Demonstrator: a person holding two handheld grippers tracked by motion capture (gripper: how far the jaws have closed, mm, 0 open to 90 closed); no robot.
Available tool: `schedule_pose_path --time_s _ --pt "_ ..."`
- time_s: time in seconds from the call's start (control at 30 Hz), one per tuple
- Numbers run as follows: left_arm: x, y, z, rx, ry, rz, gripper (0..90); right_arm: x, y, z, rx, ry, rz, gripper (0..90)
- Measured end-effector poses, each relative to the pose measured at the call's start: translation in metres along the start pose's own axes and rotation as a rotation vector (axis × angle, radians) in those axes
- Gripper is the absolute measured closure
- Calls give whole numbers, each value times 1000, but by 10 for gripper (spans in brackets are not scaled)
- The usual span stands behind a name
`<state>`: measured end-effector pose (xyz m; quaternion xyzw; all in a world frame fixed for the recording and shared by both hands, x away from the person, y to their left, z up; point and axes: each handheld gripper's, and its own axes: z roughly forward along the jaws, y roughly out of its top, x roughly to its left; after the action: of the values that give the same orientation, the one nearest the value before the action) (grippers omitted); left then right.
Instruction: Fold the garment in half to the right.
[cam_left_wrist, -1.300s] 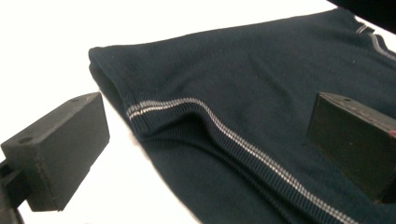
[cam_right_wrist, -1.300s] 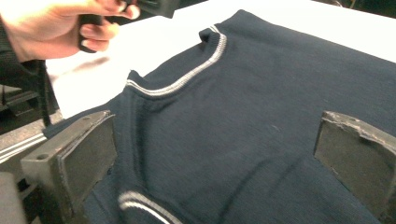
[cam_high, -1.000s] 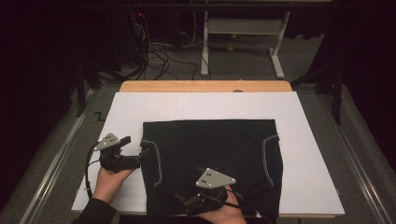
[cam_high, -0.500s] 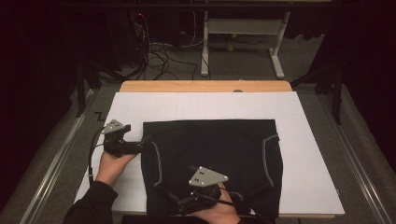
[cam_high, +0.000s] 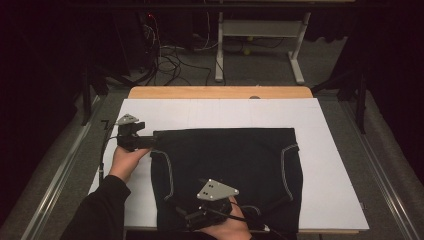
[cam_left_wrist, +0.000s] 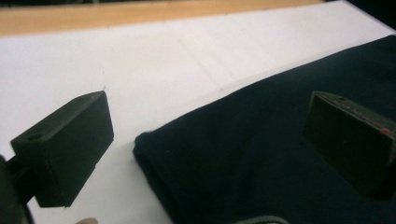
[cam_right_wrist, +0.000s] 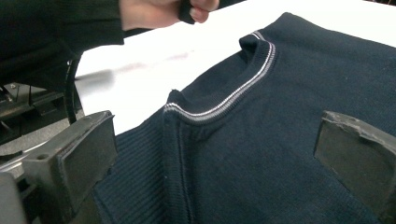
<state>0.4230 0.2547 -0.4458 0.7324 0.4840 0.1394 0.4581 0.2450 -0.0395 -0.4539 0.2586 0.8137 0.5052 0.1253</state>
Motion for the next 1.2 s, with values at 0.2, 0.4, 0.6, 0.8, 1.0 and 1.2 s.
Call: schedule_pose_path --time_s 0.2,0.4,0.6,0.8,1.0,1.2 --pt "15 -3 12 43 49 -85 69 3 1 -1 6 -9 -14 1" --pt "21 -8 33 93 75 -114 164 0 -3 1 24 -1 -8 1" --pt "12 -12 46 176 73 -11 425 4 -3 3 33 8 -21 1" --pt "11 -19 41 148 50 -34 697 15 -5 13 81 41 -41 8" --pt "5 -25 32 66 64 -12 753 25 -4 26 137 88 -40 63" --pt "4 -26 32 61 63 -7 754 35 1 43 210 71 -78 117"
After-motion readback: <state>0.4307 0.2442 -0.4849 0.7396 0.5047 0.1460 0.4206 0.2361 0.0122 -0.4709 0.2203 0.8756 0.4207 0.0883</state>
